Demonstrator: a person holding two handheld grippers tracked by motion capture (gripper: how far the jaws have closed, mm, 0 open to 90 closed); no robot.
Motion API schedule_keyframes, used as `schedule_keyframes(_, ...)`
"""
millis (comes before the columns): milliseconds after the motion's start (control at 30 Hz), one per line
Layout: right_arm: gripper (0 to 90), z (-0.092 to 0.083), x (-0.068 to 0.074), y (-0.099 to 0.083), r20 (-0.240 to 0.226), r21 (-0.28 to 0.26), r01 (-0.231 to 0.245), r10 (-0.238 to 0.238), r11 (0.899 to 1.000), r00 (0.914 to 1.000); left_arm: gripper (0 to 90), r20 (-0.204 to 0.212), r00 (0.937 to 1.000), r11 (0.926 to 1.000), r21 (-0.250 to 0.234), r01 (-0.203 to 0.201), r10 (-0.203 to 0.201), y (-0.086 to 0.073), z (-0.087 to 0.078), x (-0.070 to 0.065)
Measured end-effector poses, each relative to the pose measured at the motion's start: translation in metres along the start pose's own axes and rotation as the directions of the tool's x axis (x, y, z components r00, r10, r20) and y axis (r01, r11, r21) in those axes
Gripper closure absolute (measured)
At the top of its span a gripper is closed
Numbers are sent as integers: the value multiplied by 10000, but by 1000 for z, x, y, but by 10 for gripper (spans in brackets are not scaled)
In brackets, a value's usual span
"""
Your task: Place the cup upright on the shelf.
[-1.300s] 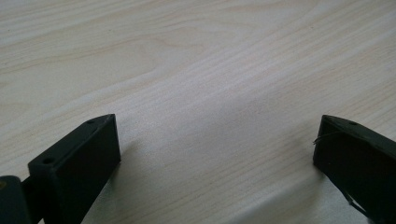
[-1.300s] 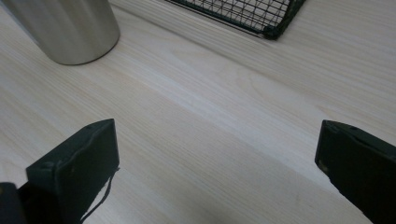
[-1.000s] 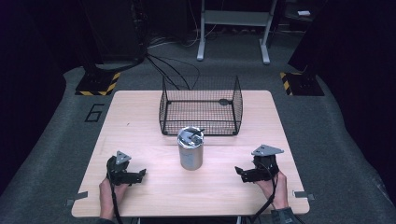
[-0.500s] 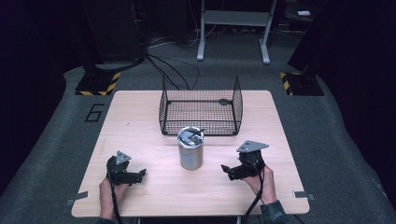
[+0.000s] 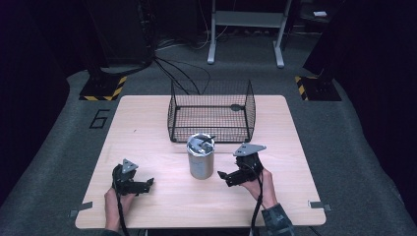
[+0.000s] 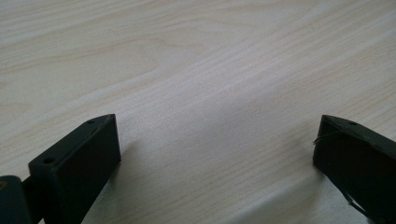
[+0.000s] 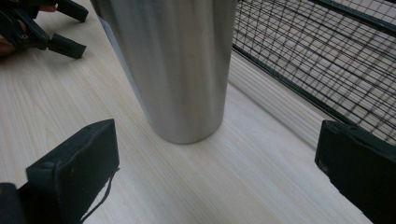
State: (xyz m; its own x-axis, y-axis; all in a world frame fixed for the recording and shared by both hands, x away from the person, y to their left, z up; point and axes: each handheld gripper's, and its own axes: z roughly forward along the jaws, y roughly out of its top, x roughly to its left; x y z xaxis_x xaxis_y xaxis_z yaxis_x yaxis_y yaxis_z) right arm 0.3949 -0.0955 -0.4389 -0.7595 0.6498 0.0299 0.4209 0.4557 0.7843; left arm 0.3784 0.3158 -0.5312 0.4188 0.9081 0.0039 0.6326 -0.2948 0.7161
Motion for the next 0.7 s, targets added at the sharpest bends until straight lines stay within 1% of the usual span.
schedule_keyframes(67, 0, 4, 2, 3, -138, -174, 103, -105, 9998, 9998, 6, -3, 10000, 10000, -11, 11, -11, 0, 0, 0)
schedule_keyframes(133, 0, 9, 4, 7, -212, -196, 89, -93, 9998, 9997, 6, 2, 10000, 10000, 0, 0, 0, 0, 0, 0)
schedule_keyframes(167, 0, 11, 4, 8, -245, -240, 132, -138, 9996, 9996, 6, -64, 10000, 10000, -72, 25, -26, 0, 1, 0)
schedule_keyframes(200, 0, 13, 6, 10, -331, -287, 118, -128, 9995, 9994, 6, 6, 10000, 10000, -3, 10, -10, 0, 0, 0)
schedule_keyframes(300, 0, 22, 9, 17, -572, -411, 147, -170, 9990, 9982, 6, -15, 10000, 10000, -17, -2, 2, 0, 0, 0)
schedule_keyframes(433, 0, 27, 11, 21, -541, -653, 239, -274, 9976, 9982, 6, 5, 10000, 10000, 18, -36, 36, 0, 0, 0)
schedule_keyframes(467, 0, 29, 11, 23, -493, -761, 349, -387, 9965, 9980, 6, 5, 10000, 10000, 28, -50, 50, 0, 0, 0)
schedule_keyframes(500, 0, 29, 11, 23, -493, -761, 349, -387, 9965, 9980, 6, 10, 10000, 10000, 43, -65, 65, 0, 0, 0)
schedule_keyframes(600, 0, 33, 11, 26, -472, -1069, 295, -347, 9938, 9983, 6, 6, 10000, 10000, 37, -73, 73, 0, 0, 0)
schedule_keyframes(667, 0, 36, 11, 28, -532, -1172, 233, -297, 9928, 9981, 6, 7, 10000, 10000, 52, -68, 68, 0, 0, 0)
schedule_keyframes(700, 0, 37, 11, 30, -551, -1227, 309, -378, 9920, 9978, 6, 10, 10000, 10000, 41, -65, 65, 0, 0, 0)
